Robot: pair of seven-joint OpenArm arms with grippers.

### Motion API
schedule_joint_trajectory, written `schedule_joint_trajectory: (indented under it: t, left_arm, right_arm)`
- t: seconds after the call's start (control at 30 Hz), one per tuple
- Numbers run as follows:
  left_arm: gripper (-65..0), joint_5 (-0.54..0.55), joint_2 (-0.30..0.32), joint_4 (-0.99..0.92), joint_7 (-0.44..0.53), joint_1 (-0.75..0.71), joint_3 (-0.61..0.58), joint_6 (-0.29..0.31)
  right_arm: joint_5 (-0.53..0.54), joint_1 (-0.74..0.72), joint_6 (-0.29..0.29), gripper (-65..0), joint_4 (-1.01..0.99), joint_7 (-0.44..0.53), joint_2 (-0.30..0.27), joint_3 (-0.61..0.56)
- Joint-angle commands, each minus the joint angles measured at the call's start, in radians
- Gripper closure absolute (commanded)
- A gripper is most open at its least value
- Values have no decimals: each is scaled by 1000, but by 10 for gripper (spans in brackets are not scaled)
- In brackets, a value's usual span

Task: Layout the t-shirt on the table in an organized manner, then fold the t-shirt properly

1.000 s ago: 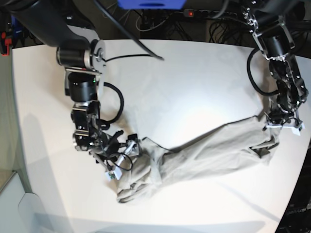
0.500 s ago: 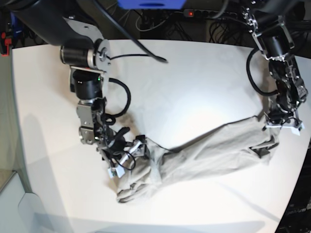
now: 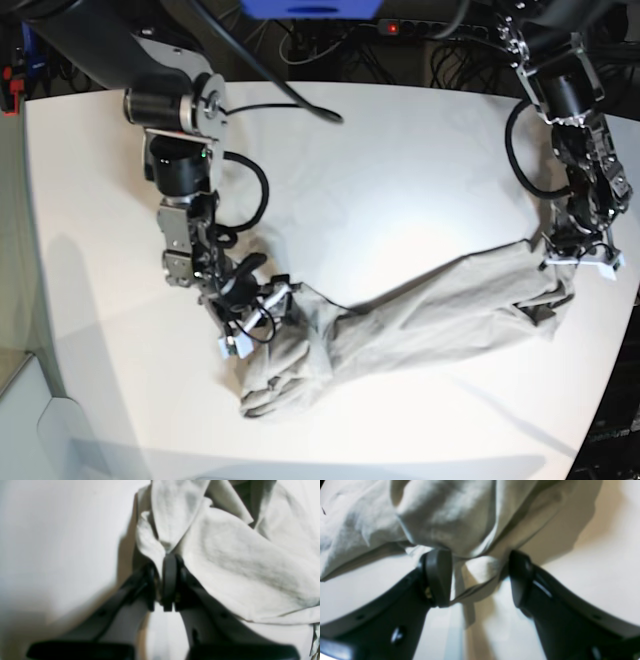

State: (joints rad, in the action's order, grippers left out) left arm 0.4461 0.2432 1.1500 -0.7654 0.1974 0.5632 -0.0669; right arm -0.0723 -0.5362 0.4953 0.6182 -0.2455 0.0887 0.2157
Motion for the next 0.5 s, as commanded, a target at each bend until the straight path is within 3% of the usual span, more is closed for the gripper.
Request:
schedule_joint_trajectory:
  t: [0.0, 0.23, 0.47]
  left_arm:
    - [-1, 4, 14, 15, 14, 26, 4, 8]
    - [-1, 4, 12, 11, 16, 27, 4, 8]
    - [-1, 4, 12, 9, 17, 27, 4, 8]
  right_arm:
    - [-31, 14, -11, -326, -7, -79, 0, -2]
    - [-31, 34, -8, -326, -7, -79, -4, -9]
    - [-33, 35, -8, -319, -7, -79, -27, -189]
